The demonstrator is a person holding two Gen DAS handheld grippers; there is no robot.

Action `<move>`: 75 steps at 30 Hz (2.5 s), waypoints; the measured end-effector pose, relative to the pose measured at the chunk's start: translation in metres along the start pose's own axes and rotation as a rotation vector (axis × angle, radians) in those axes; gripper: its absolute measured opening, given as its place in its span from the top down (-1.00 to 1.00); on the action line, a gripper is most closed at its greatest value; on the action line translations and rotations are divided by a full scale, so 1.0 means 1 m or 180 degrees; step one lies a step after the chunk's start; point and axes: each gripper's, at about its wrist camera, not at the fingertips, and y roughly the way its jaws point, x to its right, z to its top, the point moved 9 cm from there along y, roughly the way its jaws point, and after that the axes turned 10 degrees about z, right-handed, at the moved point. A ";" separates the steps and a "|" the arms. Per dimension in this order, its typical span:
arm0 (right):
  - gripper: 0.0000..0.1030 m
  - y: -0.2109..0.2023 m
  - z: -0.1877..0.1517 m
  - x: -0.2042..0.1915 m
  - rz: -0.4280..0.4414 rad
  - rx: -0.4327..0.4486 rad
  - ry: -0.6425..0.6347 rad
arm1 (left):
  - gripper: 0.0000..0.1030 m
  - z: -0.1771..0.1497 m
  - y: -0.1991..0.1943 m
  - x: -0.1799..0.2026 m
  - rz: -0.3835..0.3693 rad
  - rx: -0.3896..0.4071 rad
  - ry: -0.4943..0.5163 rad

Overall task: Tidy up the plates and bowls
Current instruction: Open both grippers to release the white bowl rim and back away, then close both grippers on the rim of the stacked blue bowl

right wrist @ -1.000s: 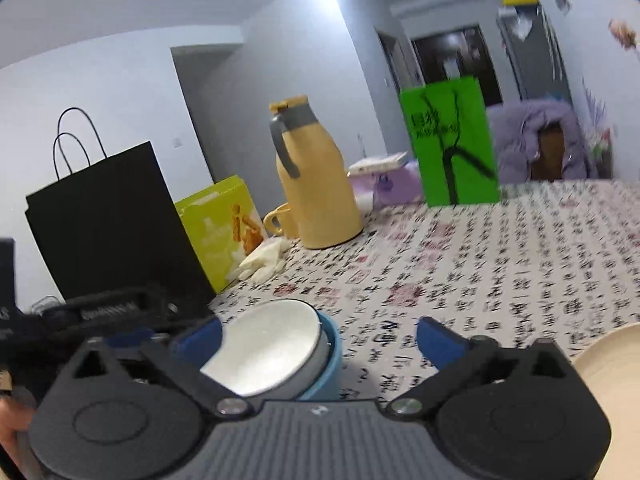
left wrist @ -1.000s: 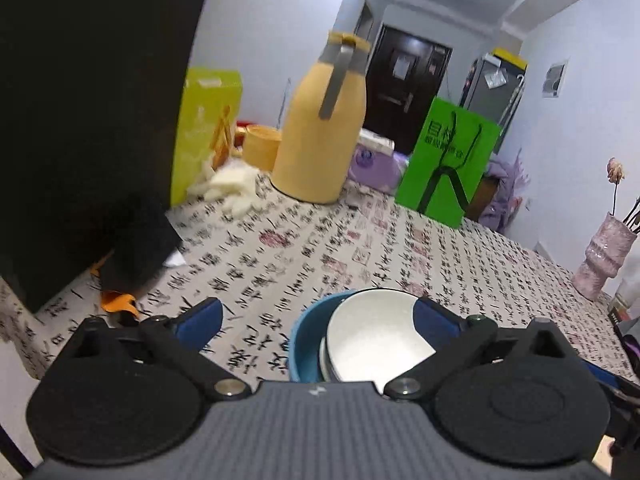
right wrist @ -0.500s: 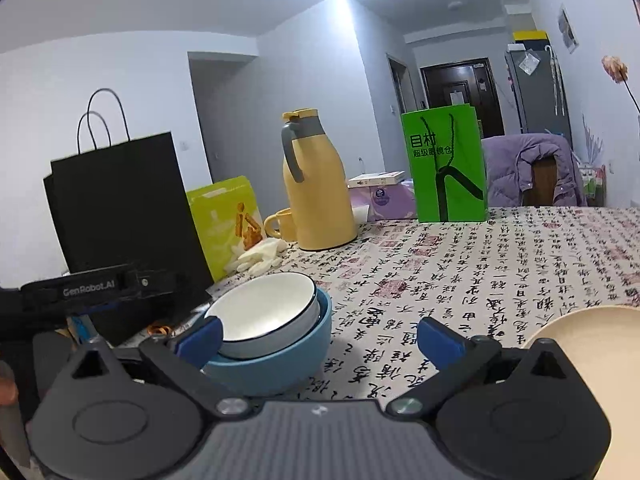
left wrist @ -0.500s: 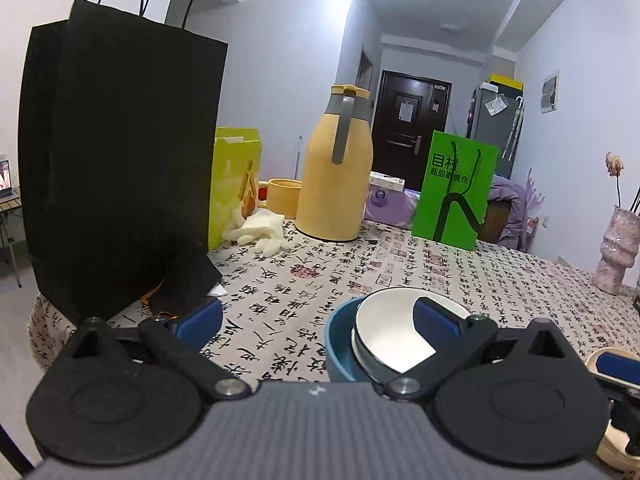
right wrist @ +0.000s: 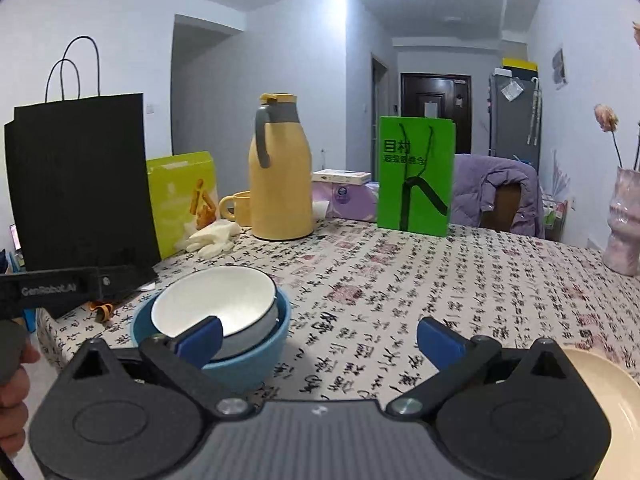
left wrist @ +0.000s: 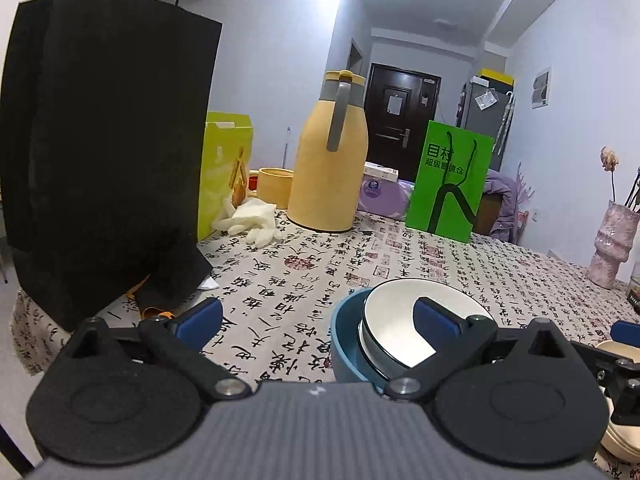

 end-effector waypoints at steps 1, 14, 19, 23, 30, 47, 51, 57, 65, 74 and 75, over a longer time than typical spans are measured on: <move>-1.00 0.002 0.002 -0.001 0.0003 -0.0001 -0.0008 | -1.00 0.001 0.002 -0.001 -0.0008 0.0005 -0.0006; -1.00 0.031 0.005 0.010 0.0322 -0.0208 0.0442 | -1.00 0.013 0.031 -0.012 -0.0054 -0.0030 -0.0088; -1.00 0.041 0.004 0.018 0.0347 -0.0249 0.0655 | -1.00 0.014 0.043 -0.012 -0.0109 -0.0138 -0.0092; -1.00 0.051 0.008 0.020 0.0374 -0.0292 0.0747 | -1.00 0.015 0.053 -0.009 -0.0129 -0.0237 -0.0074; -1.00 0.069 0.012 0.020 0.0403 -0.0415 0.0824 | -1.00 0.024 0.071 -0.003 -0.0127 -0.0392 0.0001; -1.00 0.107 -0.008 0.008 0.0665 -0.0917 0.1150 | -1.00 -0.008 0.112 0.016 -0.0502 -0.1336 -0.0167; -1.00 0.113 -0.019 0.007 0.0740 -0.1022 0.1274 | -1.00 -0.017 0.117 0.020 -0.0495 -0.1433 -0.0125; -0.91 0.119 -0.023 0.004 0.0803 -0.1071 0.1289 | -1.00 -0.023 0.121 0.026 -0.0562 -0.1498 -0.0133; -0.64 0.131 -0.032 0.007 0.0806 -0.1187 0.1508 | -0.86 -0.035 0.129 0.029 -0.0589 -0.1682 -0.0189; -0.19 0.143 -0.043 0.004 0.0884 -0.1289 0.1683 | -0.48 -0.038 0.130 0.033 -0.0734 -0.1757 -0.0333; -0.18 0.144 -0.043 0.003 0.0890 -0.1291 0.1681 | -0.45 -0.038 0.129 0.033 -0.0756 -0.1764 -0.0359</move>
